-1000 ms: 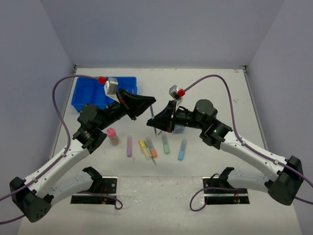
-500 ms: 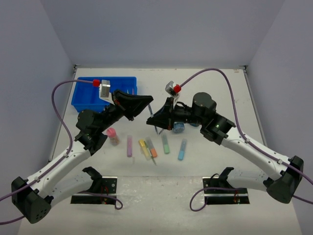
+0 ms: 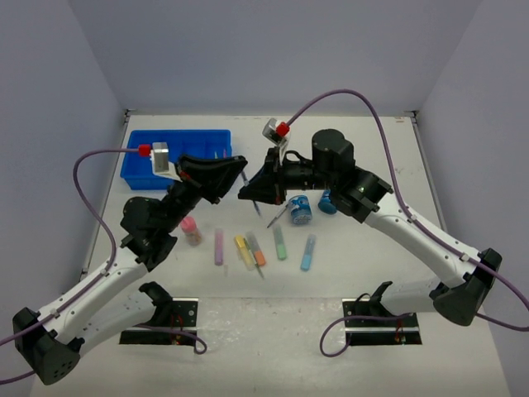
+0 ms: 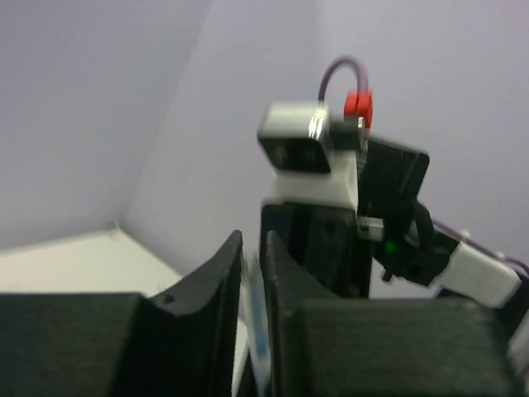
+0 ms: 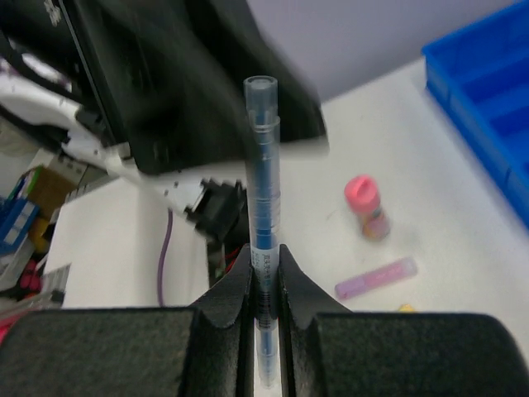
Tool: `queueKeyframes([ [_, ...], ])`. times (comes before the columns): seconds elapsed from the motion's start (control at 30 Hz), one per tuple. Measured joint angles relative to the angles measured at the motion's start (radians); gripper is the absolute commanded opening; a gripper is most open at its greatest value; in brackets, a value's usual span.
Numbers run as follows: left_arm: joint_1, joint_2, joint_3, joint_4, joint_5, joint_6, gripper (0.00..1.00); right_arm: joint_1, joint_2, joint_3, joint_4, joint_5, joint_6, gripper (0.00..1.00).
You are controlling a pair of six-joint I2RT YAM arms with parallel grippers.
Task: Sort the stationery into containers
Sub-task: Close the pen cap on the pen, then place the pen in the storage box.
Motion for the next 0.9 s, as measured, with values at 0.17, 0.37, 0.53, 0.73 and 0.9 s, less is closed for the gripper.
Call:
queueKeyframes([
  [0.17,-0.041,0.015,0.056,-0.204,0.012,0.063,0.31,-0.041,-0.046,-0.131,0.186,0.008,0.03,0.0],
  [0.37,-0.045,0.073,0.116,-0.299,0.017,0.11,0.11,-0.03,-0.052,-0.221,0.29,0.003,0.052,0.0],
  [0.53,-0.045,0.089,0.124,-0.318,0.019,0.125,0.0,-0.032,-0.058,-0.259,0.332,0.01,0.062,0.06],
  [0.73,-0.052,0.141,0.213,-0.464,-0.076,0.18,0.0,-0.03,-0.075,-0.293,0.337,0.081,0.074,0.99],
  [0.9,0.015,0.419,0.546,-0.707,-0.356,0.282,0.0,-0.026,-0.12,-0.378,0.283,0.312,0.097,0.99],
])
